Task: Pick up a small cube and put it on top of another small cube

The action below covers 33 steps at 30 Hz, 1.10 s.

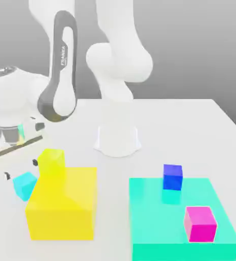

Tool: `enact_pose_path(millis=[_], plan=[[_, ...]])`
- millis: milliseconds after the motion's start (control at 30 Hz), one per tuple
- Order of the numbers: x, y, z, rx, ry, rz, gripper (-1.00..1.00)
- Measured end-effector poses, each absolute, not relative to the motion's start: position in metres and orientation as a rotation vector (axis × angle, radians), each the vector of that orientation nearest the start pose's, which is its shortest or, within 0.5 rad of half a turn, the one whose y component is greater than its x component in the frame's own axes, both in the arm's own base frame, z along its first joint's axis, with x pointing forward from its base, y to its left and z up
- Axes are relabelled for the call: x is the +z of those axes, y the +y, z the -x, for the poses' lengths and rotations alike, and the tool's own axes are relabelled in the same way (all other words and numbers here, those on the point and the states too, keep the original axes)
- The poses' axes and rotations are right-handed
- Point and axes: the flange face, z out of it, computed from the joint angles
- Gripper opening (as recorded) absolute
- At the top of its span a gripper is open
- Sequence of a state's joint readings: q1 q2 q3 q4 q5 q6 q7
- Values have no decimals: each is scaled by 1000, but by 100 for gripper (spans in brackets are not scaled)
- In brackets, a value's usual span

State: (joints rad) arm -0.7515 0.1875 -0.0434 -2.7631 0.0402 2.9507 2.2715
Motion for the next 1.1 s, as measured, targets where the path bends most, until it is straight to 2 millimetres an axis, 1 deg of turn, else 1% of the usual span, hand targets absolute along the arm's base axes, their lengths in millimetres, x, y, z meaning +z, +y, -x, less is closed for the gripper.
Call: enact_pose_path(millis=[67, 100, 267, 300, 333, 400, 533, 600, 667, 767, 800, 867, 933, 1033, 1100], plan=[[140, -274, -264, -1, 3141, 56, 0], [135, -274, -264, 0, 3141, 56, -100], [135, -274, -264, -5, 3139, 56, -100], [132, -274, -264, -4, 3139, 56, -100], [136, -274, -264, -3, 3139, 56, -100], [151, -275, -265, -3, 3140, 56, -100], [188, -274, -264, -2, 3139, 56, -100], [201, -270, -277, -5, 3146, 143, -100], [220, -262, -302, -26, 3131, 294, -100], [255, -245, -340, -64, 3083, 530, -100], [265, -232, -353, -69, 3061, 606, -100], [283, -199, -372, -62, 3019, 721, -100], [298, -157, -388, -50, 2972, 841, -100], [319, -87, -402, -33, 2895, 1031, -100], [331, -40, -403, -25, 2840, 1159, -100]])
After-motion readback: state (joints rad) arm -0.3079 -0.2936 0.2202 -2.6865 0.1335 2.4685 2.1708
